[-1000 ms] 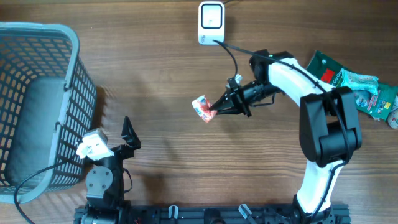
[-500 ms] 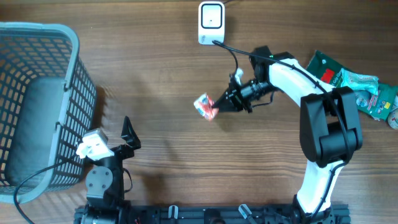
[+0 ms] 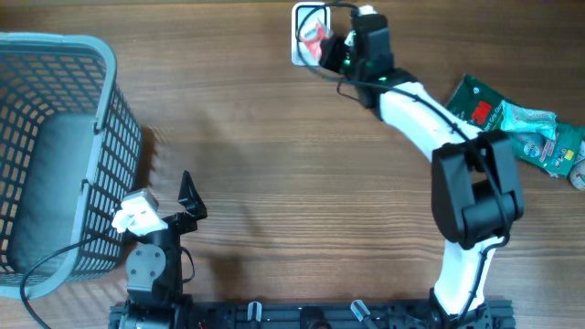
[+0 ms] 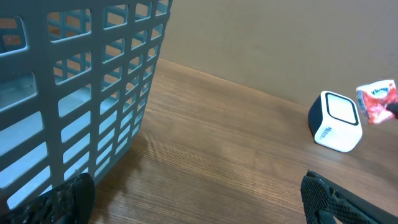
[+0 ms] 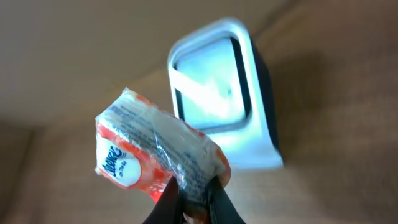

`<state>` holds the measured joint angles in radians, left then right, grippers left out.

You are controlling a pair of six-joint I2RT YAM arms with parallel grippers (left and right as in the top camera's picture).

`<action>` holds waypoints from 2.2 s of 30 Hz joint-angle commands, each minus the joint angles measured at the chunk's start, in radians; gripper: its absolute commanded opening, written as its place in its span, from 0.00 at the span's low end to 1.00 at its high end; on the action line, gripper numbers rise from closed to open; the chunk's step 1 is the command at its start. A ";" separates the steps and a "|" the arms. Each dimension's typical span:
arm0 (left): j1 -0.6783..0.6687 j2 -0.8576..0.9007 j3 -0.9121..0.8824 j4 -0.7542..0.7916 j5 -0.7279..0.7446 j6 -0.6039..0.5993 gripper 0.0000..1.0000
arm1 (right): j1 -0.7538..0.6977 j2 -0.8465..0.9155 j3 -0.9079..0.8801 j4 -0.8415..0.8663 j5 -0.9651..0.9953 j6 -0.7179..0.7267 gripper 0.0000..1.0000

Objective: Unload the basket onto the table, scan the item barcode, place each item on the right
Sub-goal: 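Lift the Kleenex pack with the right gripper to the scanner, then carry the Kleenex pack right and release it at the right edge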

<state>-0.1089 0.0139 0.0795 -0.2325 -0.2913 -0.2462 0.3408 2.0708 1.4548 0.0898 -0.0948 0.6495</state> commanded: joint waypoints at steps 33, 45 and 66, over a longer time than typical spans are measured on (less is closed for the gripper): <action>0.006 -0.007 -0.003 0.002 -0.013 -0.005 1.00 | -0.281 -0.202 0.192 -1.620 0.668 0.189 0.04; 0.006 -0.007 -0.003 0.002 -0.013 -0.005 1.00 | -0.614 -0.201 -0.079 -1.314 0.607 0.126 0.96; 0.006 -0.007 -0.003 0.002 -0.013 -0.005 1.00 | -0.414 -1.292 0.192 -1.501 0.138 -0.125 1.00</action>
<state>-0.1089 0.0135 0.0795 -0.2325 -0.2913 -0.2462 -0.0734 0.8780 1.6447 -1.4040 0.0593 0.5362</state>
